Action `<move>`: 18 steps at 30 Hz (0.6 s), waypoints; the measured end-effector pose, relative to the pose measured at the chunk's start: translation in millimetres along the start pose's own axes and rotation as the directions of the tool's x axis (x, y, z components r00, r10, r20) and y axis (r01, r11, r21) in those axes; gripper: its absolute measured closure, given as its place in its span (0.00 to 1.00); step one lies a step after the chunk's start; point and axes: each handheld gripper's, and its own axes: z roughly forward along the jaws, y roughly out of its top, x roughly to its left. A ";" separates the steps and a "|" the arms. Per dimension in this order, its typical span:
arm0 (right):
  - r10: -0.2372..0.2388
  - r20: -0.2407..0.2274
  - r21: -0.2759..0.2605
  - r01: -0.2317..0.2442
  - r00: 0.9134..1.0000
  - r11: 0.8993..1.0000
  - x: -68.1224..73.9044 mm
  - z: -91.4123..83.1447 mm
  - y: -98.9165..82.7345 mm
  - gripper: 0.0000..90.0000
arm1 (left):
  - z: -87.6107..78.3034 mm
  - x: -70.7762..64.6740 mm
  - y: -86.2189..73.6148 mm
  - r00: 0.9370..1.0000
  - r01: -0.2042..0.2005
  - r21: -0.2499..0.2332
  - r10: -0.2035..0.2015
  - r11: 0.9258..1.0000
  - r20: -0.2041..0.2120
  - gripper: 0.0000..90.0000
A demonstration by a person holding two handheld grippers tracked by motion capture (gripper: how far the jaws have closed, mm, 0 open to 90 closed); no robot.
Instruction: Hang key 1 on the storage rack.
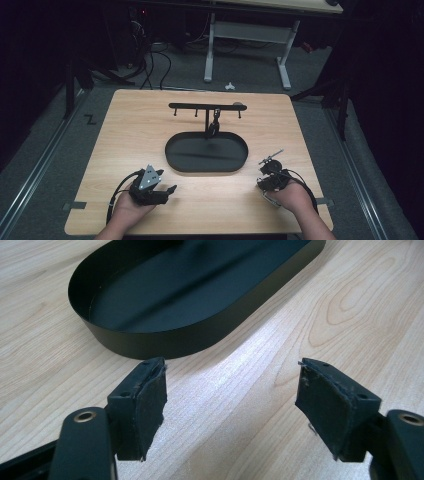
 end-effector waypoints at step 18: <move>0.003 0.042 -0.068 0.000 0.999 0.998 3.5 -8.3 -0.4 0.95 | 1.1 0.7 0.0 1.000 0.014 -0.004 -0.014 1.000 0.009 0.32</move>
